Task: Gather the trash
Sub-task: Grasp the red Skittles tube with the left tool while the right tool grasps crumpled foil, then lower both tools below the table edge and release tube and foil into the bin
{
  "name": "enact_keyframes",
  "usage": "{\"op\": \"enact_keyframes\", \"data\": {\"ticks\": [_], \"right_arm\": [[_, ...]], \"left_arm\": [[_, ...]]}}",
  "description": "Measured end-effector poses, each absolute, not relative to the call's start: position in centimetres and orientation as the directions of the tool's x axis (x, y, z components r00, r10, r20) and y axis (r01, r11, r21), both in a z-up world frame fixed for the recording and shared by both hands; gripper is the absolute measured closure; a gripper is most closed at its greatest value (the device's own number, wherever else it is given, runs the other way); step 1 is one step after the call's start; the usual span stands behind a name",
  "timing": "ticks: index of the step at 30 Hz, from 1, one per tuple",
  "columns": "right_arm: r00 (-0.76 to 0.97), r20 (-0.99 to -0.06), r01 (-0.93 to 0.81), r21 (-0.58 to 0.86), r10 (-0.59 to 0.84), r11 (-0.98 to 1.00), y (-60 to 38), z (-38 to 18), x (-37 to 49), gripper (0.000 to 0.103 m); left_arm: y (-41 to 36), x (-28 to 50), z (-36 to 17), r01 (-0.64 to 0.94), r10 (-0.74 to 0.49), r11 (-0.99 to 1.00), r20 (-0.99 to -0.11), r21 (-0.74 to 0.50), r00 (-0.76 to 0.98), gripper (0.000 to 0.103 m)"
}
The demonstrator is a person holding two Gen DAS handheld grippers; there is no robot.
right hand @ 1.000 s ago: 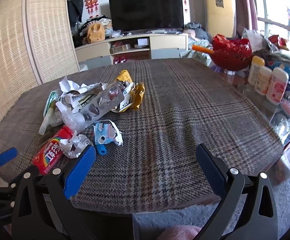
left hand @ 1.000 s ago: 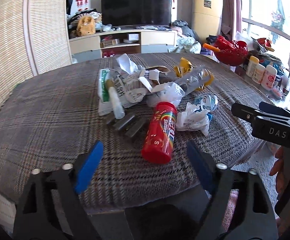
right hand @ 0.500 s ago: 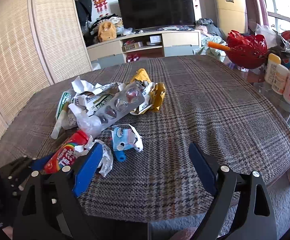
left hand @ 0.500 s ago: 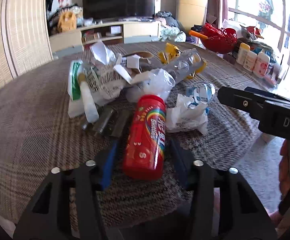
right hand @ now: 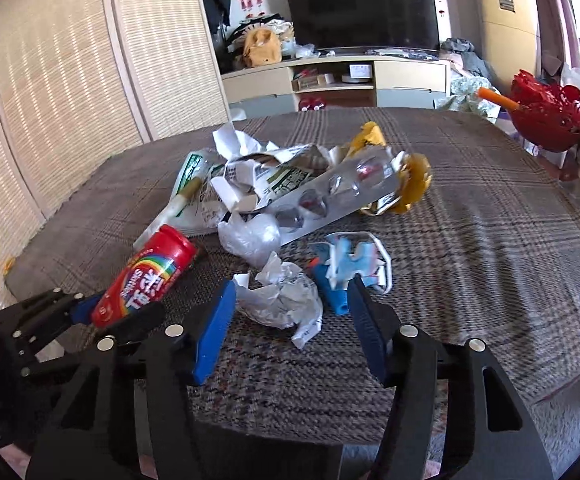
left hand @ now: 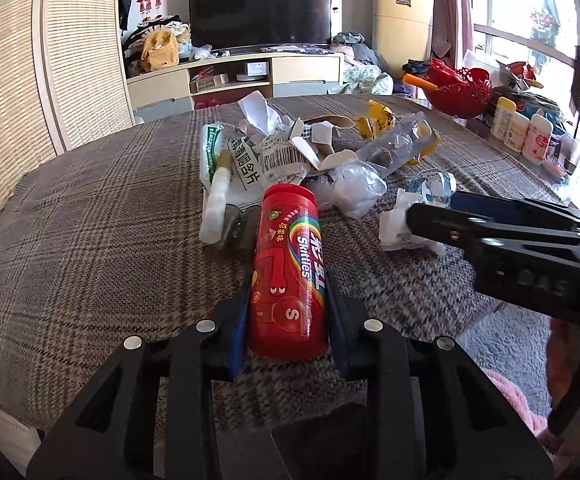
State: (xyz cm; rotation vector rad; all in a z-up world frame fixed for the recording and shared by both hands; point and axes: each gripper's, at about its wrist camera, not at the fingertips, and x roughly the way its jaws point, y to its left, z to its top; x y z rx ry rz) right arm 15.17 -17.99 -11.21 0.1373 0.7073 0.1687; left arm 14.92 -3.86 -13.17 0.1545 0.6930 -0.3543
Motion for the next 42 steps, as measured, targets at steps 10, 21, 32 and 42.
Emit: {"op": "enact_keyframes", "data": {"ticks": [10,21,32,42], "right_arm": [[0.710,-0.665,-0.150,0.181,0.233,0.972,-16.3,-12.7,16.6,0.068],[0.753,-0.609,-0.186,0.168,0.251,0.968,-16.7,-9.7,13.6,0.083],[0.789,-0.555,-0.206,0.163,0.263,0.965,-18.5,-6.6,6.5,0.083],[0.672,-0.657,-0.275,0.205,0.340,0.939,-18.1,-11.0,2.0,0.083]], "left_arm": [[-2.9,15.0,-13.5,0.381,-0.299,0.925,-0.642,-0.012,0.706,0.072],[-2.9,13.1,-11.2,0.367,-0.308,0.930,-0.612,-0.031,0.729,0.072],[-2.5,6.2,-7.4,0.338,-0.302,0.940,-0.557,-0.041,0.774,0.072],[-2.9,1.2,-10.8,0.327,-0.293,0.942,-0.638,-0.068,0.712,0.071]]}}
